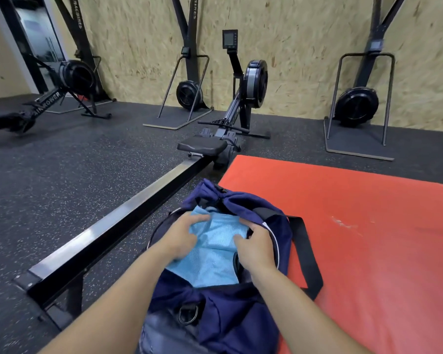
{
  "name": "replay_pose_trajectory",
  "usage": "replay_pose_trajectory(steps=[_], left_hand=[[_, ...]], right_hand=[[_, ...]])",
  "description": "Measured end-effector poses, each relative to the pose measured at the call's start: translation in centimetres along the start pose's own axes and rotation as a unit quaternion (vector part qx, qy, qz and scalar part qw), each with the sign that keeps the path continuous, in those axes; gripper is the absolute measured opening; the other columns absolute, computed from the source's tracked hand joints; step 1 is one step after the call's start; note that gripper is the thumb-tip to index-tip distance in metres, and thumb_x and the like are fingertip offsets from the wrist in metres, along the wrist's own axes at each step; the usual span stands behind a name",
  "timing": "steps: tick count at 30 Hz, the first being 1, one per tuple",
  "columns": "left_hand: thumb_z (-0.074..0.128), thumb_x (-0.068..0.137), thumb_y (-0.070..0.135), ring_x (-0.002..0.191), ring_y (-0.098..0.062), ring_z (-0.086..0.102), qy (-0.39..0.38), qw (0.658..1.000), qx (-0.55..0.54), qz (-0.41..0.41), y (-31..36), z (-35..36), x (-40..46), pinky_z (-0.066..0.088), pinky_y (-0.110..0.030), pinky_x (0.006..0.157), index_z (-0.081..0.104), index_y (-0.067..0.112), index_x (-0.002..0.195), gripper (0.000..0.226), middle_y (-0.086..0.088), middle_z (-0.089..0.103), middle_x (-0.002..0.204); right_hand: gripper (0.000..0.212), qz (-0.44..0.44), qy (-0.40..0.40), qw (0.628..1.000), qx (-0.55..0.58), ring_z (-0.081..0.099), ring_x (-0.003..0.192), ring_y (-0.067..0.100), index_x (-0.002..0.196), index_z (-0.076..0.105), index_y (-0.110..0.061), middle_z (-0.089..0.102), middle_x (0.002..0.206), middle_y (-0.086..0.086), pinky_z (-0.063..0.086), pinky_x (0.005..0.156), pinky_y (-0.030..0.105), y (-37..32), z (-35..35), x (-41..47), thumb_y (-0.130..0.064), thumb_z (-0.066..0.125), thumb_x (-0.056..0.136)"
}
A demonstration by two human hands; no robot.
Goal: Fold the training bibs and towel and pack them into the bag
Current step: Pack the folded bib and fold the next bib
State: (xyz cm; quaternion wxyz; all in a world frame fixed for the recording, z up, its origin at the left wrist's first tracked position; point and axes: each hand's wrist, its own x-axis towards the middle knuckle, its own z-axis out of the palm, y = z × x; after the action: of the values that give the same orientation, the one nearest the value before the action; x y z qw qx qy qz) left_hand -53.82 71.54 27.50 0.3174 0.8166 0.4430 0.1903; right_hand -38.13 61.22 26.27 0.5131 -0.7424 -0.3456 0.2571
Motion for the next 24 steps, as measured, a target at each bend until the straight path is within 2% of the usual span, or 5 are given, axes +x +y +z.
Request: replay_pose_trajectory(steps=[5, 8, 12, 18, 24], left_hand=[[0.053, 0.090, -0.002, 0.115, -0.022, 0.047, 0.027, 0.990, 0.137, 0.021, -1.5, 1.3, 0.1, 0.043, -0.024, 0.091, 0.060, 0.043, 0.129, 0.060, 0.002, 0.040, 0.120], [0.073, 0.077, 0.010, 0.089, -0.024, 0.044, 0.201, 0.914, 0.313, 0.159, -0.4, 1.4, -0.1, 0.041, -0.035, 0.074, 0.072, 0.034, 0.103, 0.036, 0.002, 0.040, 0.097], [0.059, 0.080, 0.020, 0.105, -0.028, 0.054, 0.193, 0.865, 0.371, 0.278, -1.4, 2.4, 0.0, 0.040, -0.037, 0.084, 0.072, 0.025, 0.097, 0.022, -0.002, 0.057, 0.112], [0.037, 0.094, 0.033, 0.114, -0.028, 0.061, 0.084, 0.910, 0.365, 0.177, -4.2, 4.5, 0.0, 0.049, -0.039, 0.095, 0.065, 0.014, 0.125, 0.046, -0.005, 0.061, 0.125], [0.026, 0.077, 0.060, 0.120, -0.030, 0.042, 0.064, 0.956, 0.286, -0.003, -2.3, 4.1, -0.1, 0.043, -0.042, 0.097, 0.051, 0.015, 0.137, 0.080, -0.010, 0.041, 0.136]], right_hand=[[0.048, -0.036, -0.032, 0.978, -0.202, 0.059, 0.116, 0.024, 0.134, 0.057, -0.020, 0.063, 0.126, 0.004, 0.044, 0.097, 0.031, 0.0, -0.1, -0.4, -0.013, 0.061, 0.086], [0.054, -0.122, -0.007, 0.930, -0.347, 0.046, 0.128, 0.027, 0.138, 0.049, -0.021, 0.049, 0.139, 0.007, 0.037, 0.106, 0.033, -1.6, 0.2, -1.1, -0.009, 0.056, 0.086], [0.055, -0.226, -0.040, 0.919, -0.319, 0.036, 0.140, 0.021, 0.147, 0.042, -0.020, 0.030, 0.158, 0.000, 0.028, 0.114, 0.029, -1.9, 2.4, -1.7, -0.008, 0.045, 0.094], [0.058, -0.135, -0.089, 0.903, -0.398, 0.019, 0.151, 0.019, 0.159, 0.011, -0.018, 0.015, 0.166, 0.002, 0.018, 0.120, 0.035, 1.1, 4.3, -1.0, -0.030, 0.030, 0.106], [0.054, -0.120, -0.139, 0.886, -0.425, 0.012, 0.153, 0.021, 0.158, 0.017, -0.009, 0.005, 0.168, 0.004, 0.016, 0.122, 0.038, -0.5, 3.1, -1.8, -0.023, 0.029, 0.107]])
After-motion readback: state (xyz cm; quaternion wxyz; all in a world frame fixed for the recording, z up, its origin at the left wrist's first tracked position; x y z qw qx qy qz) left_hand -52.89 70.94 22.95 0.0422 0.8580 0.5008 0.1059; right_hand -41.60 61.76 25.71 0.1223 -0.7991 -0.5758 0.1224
